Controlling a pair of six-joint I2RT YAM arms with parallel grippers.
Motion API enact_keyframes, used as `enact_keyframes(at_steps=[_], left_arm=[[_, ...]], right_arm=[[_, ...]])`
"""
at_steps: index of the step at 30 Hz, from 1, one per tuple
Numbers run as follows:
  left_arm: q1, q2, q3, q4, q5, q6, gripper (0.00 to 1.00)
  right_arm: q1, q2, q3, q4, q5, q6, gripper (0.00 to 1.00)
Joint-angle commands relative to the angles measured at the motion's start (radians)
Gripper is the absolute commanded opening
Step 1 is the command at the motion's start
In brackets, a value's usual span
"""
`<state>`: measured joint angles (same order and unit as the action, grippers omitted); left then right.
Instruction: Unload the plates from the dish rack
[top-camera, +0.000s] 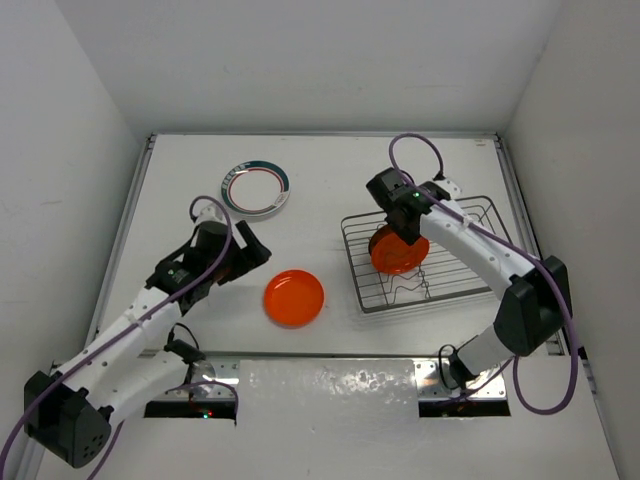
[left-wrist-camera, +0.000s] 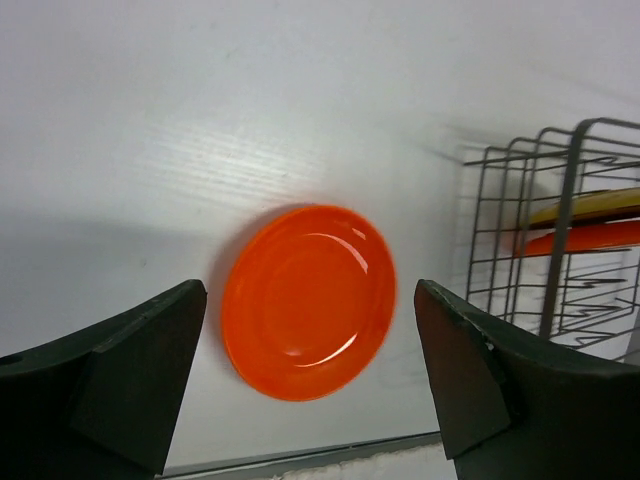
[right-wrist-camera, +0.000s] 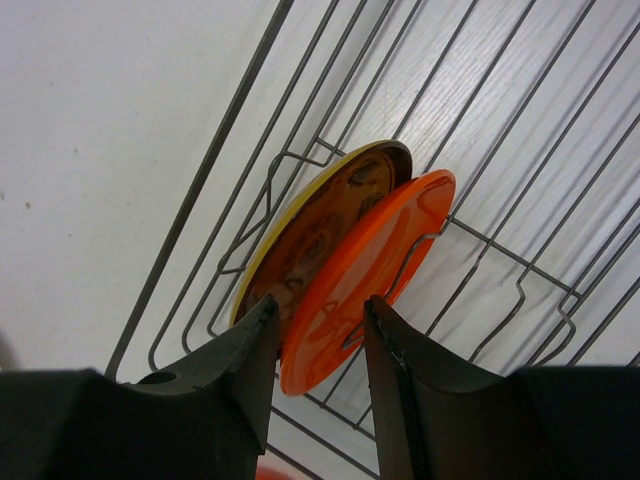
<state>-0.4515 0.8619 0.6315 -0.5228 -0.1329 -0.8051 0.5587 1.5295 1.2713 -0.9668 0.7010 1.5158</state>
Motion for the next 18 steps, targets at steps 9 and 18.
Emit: enact_keyframes(at_steps=[9,18], left_arm=[[0.004,0.080,0.165,-0.025,0.018,0.153,0.84],[0.004,0.127,0.203,-0.029,0.039,0.204,0.84]], right_arm=[[0.000,0.052,-0.061,0.048,0.040,0.119,0.39],[0.017,0.055,-0.058,0.017,0.063,0.216,0.22]])
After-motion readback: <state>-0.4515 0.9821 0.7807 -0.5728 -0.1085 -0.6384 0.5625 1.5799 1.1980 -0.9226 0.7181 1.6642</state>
